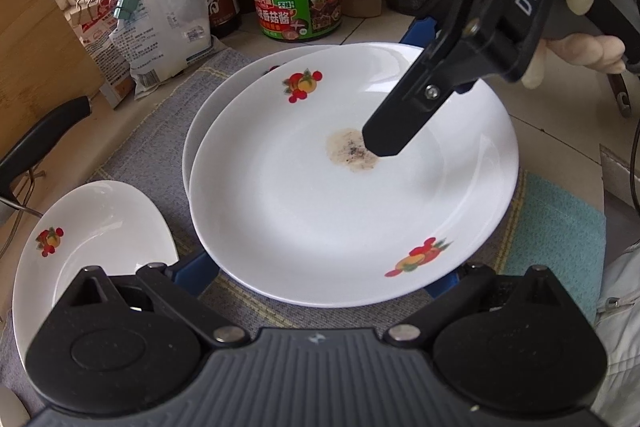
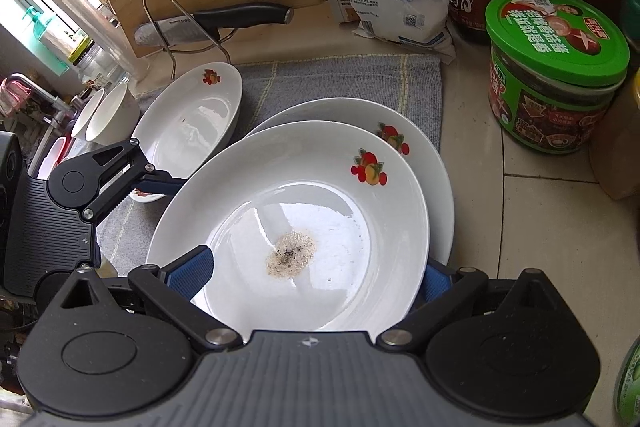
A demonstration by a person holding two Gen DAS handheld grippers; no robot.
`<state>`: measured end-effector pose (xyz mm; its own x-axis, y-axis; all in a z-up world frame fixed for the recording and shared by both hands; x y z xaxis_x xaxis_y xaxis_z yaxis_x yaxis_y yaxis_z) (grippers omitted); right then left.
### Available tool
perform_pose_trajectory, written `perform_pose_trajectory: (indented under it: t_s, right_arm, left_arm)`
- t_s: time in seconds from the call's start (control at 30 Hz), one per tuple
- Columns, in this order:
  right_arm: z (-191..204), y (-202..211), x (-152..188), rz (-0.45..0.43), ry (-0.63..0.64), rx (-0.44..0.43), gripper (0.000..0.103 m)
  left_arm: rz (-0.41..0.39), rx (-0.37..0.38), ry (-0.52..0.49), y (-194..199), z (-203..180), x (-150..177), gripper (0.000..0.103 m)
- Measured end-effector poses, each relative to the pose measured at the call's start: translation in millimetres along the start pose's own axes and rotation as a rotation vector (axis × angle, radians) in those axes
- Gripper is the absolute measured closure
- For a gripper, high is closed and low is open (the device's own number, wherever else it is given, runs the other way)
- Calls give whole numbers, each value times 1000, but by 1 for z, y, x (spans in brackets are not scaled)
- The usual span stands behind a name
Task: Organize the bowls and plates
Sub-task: 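Lower the stained plate onto the stacked white plates with the right tool, then set the stained plate down on the stack and open the right tool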
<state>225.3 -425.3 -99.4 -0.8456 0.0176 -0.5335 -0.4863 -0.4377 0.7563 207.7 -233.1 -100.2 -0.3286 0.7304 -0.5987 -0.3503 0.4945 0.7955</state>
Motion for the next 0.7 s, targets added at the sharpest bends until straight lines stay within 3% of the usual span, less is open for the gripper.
perform_pose_trajectory:
  t_s: [0.7]
  right_arm:
    - [1, 15, 10, -10, -83, -8, 0]
  left_arm:
    - [59, 14, -41, 0, -1, -1, 2]
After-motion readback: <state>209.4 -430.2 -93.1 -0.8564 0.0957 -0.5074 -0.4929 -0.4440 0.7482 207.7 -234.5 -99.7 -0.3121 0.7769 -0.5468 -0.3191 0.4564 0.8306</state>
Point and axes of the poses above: each gripper's, at about its wrist camera, not at the fingertips, and y roughly against the way its jaws point, z to its left, x to its underside, the point moved 1 cm from there along -y, roughly the way its jaws point, and after that the axes turned 6 degrees about -z, right-handed, at the moved point
